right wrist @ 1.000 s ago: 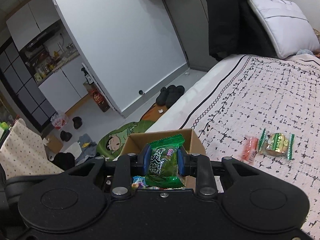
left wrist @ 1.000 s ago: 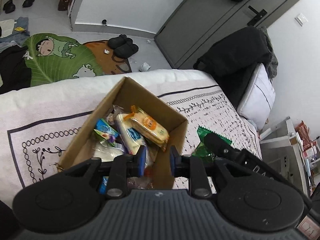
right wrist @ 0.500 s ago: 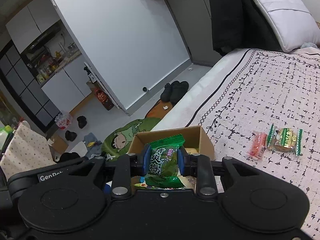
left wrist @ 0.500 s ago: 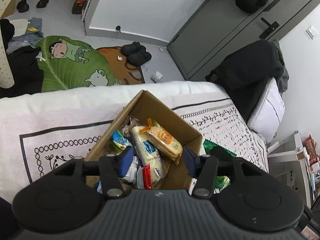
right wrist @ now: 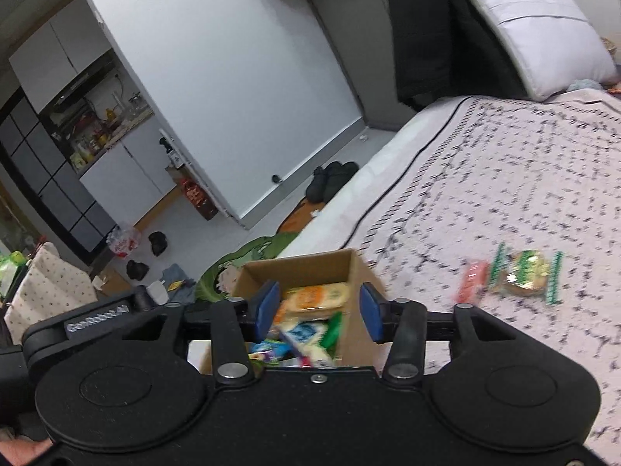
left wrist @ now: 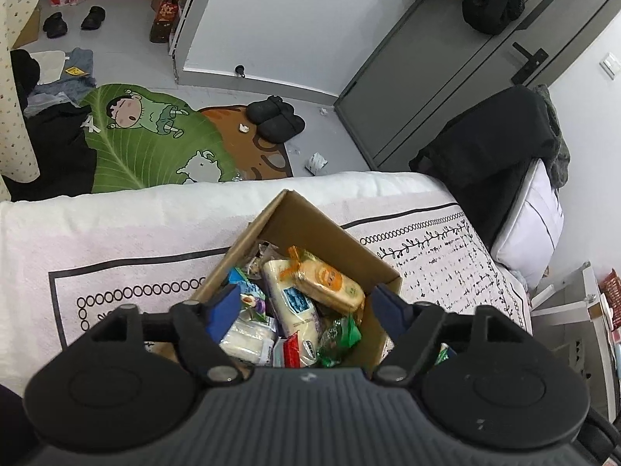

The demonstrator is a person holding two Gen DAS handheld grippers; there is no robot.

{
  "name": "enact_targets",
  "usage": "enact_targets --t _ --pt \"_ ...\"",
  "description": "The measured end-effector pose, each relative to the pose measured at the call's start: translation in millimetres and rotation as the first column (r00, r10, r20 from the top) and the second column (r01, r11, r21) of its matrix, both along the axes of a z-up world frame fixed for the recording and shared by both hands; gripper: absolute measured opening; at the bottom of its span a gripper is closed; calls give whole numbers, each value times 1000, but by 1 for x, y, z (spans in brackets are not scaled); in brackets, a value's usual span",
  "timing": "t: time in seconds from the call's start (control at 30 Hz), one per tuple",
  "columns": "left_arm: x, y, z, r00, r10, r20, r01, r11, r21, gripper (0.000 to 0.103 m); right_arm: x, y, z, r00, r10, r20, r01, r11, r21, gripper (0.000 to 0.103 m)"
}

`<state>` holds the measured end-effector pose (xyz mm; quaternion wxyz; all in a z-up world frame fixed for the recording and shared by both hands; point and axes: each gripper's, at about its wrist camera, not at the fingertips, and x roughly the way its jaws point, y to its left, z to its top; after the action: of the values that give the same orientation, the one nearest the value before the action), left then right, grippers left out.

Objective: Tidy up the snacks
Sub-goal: 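Withdraw both grippers from the box toward the last packets on the bed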

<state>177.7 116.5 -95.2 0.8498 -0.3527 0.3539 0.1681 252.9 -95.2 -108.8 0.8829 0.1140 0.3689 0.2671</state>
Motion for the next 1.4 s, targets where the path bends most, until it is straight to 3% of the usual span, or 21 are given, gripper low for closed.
enact_targets --t 0.27,0.63,0.97,1.2,1.4 --pt "6 -21 0 999 -47 13 46 998 35 90 9 -46 -9 998 -55 21 55 998 -30 56" --pt "18 -57 6 991 -132 20 129 985 116 91 23 -106 -22 990 -136 33 136 991 -12 63" --pt "27 -91 6 982 -184 31 176 968 180 91 33 -141 -49 983 -182 -28 184 981 59 63" --pt "40 -115 3 974 -224 41 213 959 185 90 42 -153 -58 978 -207 -20 208 977 38 63" --pt "57 -139 -7 962 -273 28 265 950 165 88 53 -161 -70 972 -222 -82 226 974 37 63"
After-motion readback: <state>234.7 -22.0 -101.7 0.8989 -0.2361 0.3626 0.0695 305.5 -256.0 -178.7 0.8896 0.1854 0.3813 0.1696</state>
